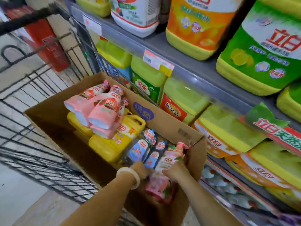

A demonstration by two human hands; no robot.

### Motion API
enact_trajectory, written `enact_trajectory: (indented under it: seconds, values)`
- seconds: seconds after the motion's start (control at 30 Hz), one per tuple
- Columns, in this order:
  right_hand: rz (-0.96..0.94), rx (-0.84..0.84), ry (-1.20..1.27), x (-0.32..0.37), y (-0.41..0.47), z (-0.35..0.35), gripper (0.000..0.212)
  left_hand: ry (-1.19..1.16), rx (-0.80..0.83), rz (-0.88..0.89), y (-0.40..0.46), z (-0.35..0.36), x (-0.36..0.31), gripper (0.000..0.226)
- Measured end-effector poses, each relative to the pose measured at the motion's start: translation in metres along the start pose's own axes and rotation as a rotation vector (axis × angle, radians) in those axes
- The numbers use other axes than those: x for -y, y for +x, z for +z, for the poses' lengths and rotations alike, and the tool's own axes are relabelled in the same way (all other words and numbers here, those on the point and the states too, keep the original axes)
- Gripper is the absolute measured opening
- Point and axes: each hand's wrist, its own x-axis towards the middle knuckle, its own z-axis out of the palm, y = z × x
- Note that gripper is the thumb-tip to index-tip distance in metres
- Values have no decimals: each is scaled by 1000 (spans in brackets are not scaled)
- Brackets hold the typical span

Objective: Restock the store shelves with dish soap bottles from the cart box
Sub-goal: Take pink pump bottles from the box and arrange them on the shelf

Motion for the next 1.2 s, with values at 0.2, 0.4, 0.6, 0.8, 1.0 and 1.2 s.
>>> enact_trajectory:
  seconds: [0.2,0.4,0.6,0.8,1.0,1.2]
  values:
    - [231,-34,99,16,17,6,69,-216,309,25,35,22,0,67]
    - [380,-78,86,24,19,8,60,-282,301,-14,40,22,-2,58]
    - [251,46,300,17,26,6,69,-395,458,-74,37,6,-7,41]
    - [278,-35,726,5,14,13,37,-546,464,-73,33,4,-7,25]
    - [135,-107,1045,4,-26,3,75,-593,428,70,0,-26,-3,52]
    - [-193,-70,1195,-12,-101,-33,61,-544,401,332,-81,-54,-35,51]
